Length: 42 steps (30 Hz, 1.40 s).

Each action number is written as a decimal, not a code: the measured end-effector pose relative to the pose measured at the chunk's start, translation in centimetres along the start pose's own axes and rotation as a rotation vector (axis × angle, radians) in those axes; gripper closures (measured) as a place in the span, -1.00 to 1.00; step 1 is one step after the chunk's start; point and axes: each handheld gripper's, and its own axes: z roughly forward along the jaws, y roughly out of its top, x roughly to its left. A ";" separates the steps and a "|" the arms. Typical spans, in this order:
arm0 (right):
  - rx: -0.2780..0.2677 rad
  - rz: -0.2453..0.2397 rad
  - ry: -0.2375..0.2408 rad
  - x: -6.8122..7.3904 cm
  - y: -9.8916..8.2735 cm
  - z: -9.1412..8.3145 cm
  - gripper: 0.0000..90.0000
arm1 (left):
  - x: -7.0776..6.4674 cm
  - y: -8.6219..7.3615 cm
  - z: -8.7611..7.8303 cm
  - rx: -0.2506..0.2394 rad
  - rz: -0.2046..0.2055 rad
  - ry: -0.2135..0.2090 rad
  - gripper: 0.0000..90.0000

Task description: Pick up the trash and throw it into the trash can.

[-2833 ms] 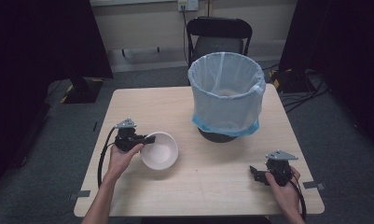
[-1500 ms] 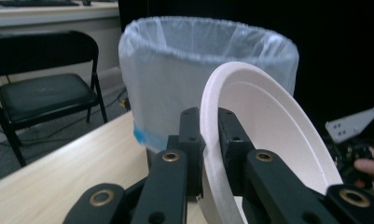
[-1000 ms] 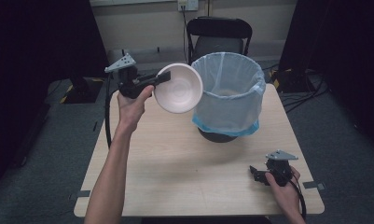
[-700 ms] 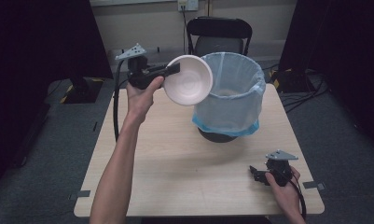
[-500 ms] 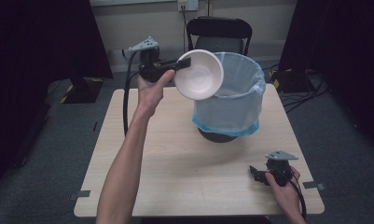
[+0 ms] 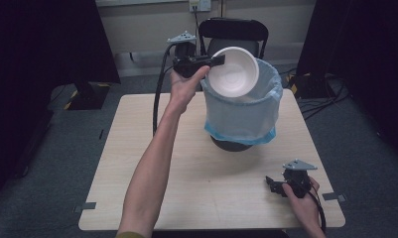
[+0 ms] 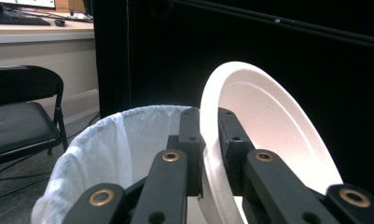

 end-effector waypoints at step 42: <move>0.001 0.000 0.001 0.0 0.0 0.0 -0.69 | 0.5 -1.8 -3.8 0.075 0.035 0.069 -0.63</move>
